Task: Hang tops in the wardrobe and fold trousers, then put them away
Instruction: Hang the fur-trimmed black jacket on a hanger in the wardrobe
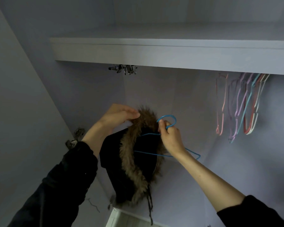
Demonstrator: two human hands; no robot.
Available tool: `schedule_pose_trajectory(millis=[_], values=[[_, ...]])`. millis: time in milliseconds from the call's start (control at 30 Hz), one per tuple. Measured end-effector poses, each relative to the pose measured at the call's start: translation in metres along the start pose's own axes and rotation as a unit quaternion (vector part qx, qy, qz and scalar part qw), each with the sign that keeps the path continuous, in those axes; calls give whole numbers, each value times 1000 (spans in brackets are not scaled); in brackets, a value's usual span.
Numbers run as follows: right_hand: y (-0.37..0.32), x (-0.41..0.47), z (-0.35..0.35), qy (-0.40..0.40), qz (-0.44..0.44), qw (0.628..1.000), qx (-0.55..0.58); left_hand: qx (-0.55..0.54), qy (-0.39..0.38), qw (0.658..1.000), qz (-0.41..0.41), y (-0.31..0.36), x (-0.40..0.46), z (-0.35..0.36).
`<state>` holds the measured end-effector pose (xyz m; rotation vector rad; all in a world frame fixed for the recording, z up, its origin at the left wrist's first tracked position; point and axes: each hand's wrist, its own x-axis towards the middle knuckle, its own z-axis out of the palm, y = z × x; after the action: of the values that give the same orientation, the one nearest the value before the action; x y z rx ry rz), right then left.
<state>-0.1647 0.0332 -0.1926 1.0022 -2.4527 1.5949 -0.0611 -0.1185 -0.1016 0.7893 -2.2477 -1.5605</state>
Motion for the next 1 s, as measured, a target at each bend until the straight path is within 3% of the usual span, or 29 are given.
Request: schedule_pose_trajectory(millis=[133, 233, 433, 533, 633, 700, 800, 900, 1000], values=[[-13, 4, -8, 8, 25, 998, 51, 134, -30, 988, 71, 2, -6, 16], [-17, 6, -10, 0, 40, 997, 66, 259, -49, 955, 135, 3, -10, 28], [-7, 5, -9, 3, 122, 987, 99, 377, -130, 904, 155, 6, -11, 30], [-9, 7, -12, -25, 131, 986, 104, 430, -93, 882, 167, 3, -12, 34], [-20, 3, -17, -24, 51, 997, 59, 442, -43, 880, 170, 0, -11, 33], [-25, -4, -24, 74, -76, 994, -10, 437, -23, 885, 159, -2, -11, 29], [-21, -18, -36, 190, -210, 957, -57, 412, -1, 902, 130, -5, -9, 16], [-1, -47, -31, 130, -211, 964, -92, 389, 29, 913, 122, -5, -10, 8], [32, -63, -15, -29, -61, 984, -166, 360, 54, 921, 140, -1, -13, 6]])
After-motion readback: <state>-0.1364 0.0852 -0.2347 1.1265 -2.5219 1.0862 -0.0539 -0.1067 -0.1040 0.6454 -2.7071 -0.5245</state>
